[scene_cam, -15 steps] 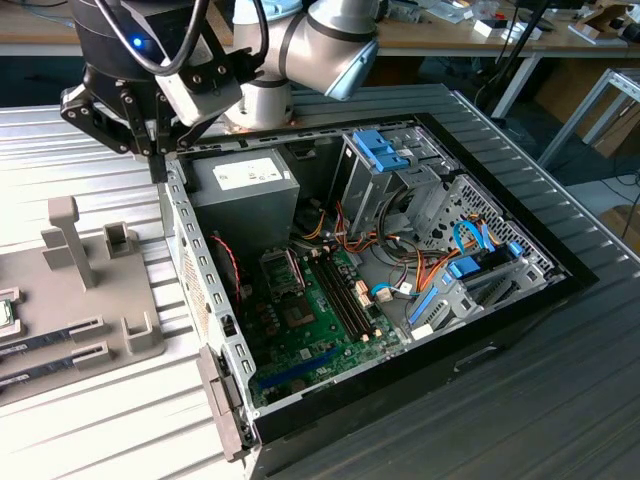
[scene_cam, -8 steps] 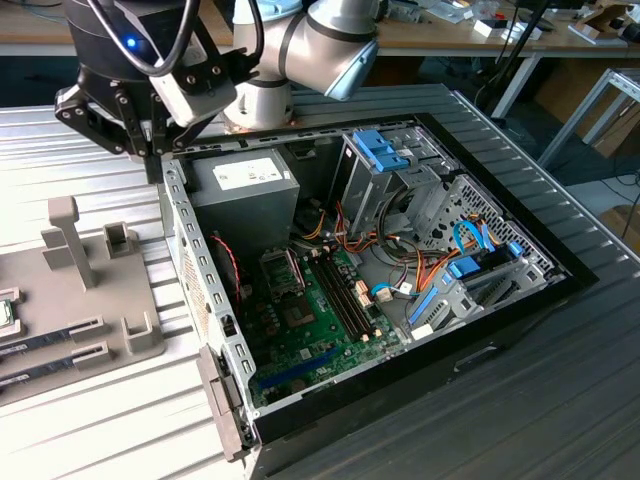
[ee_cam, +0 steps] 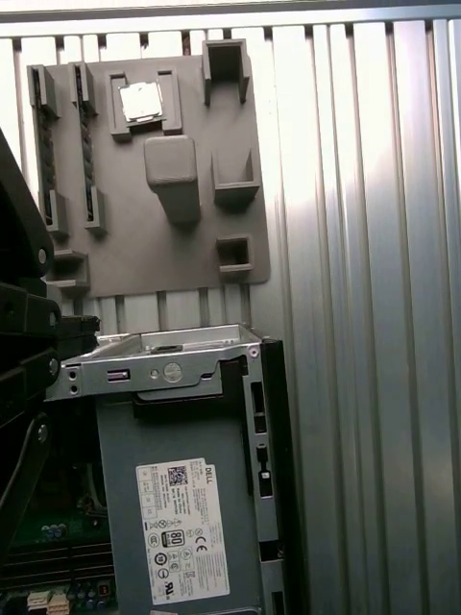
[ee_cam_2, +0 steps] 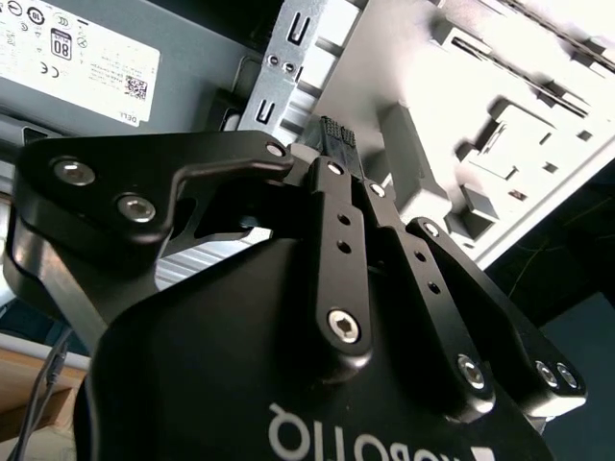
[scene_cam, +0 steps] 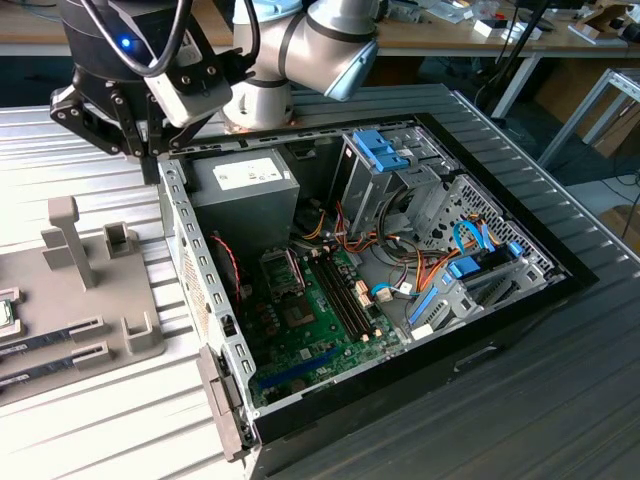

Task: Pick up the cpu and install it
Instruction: 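Reach for the cpu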

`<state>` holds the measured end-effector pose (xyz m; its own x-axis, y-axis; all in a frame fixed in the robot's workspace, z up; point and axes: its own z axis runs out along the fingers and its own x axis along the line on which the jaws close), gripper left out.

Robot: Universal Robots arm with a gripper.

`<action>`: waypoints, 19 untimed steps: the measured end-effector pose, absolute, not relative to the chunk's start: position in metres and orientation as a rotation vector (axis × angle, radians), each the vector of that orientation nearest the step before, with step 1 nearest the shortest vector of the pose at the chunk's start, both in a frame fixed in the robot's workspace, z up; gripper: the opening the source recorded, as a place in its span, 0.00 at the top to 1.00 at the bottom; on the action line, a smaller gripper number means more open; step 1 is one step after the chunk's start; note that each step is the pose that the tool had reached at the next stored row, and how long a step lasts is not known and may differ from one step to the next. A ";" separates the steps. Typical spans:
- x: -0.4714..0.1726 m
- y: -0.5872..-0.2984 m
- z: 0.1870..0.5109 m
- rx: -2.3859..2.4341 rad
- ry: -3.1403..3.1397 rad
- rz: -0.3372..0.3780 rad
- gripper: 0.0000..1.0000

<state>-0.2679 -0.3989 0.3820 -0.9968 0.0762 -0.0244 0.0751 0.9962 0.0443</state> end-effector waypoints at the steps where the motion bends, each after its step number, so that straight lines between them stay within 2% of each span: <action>1: -0.269 -0.399 0.382 0.118 3.112 0.068 0.89; 19: -0.277 -0.399 0.381 0.118 3.112 0.068 0.89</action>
<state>-0.2770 -0.3989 0.3815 -0.9968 0.0762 -0.0245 0.0751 0.9962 0.0444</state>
